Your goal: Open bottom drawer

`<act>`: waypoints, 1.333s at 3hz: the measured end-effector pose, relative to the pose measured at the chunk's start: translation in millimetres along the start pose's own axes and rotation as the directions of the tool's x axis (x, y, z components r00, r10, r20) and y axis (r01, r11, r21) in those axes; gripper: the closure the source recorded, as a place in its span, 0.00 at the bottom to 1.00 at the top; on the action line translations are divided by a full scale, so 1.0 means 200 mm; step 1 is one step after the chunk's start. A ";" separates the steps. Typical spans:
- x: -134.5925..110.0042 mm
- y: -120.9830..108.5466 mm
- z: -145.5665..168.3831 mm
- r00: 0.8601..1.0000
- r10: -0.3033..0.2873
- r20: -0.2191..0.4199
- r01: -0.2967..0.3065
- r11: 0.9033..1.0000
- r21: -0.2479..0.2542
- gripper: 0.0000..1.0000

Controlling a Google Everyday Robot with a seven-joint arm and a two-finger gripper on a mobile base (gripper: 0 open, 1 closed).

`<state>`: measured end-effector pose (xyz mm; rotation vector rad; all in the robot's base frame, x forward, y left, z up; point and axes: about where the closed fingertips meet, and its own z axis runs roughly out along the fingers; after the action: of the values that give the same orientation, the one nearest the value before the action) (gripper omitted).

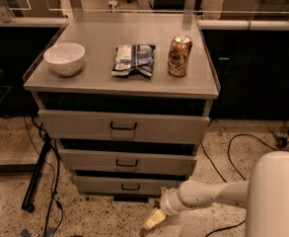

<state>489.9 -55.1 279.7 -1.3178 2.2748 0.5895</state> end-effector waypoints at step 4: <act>-0.04 -0.44 0.39 1.000 -0.027 0.015 0.025 0.995 0.096 0.00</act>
Offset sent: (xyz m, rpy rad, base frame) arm 0.0695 0.0071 -0.0584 -0.0435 -0.0622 -0.0356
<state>584.7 -45.6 209.4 -1.2895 2.2401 0.4747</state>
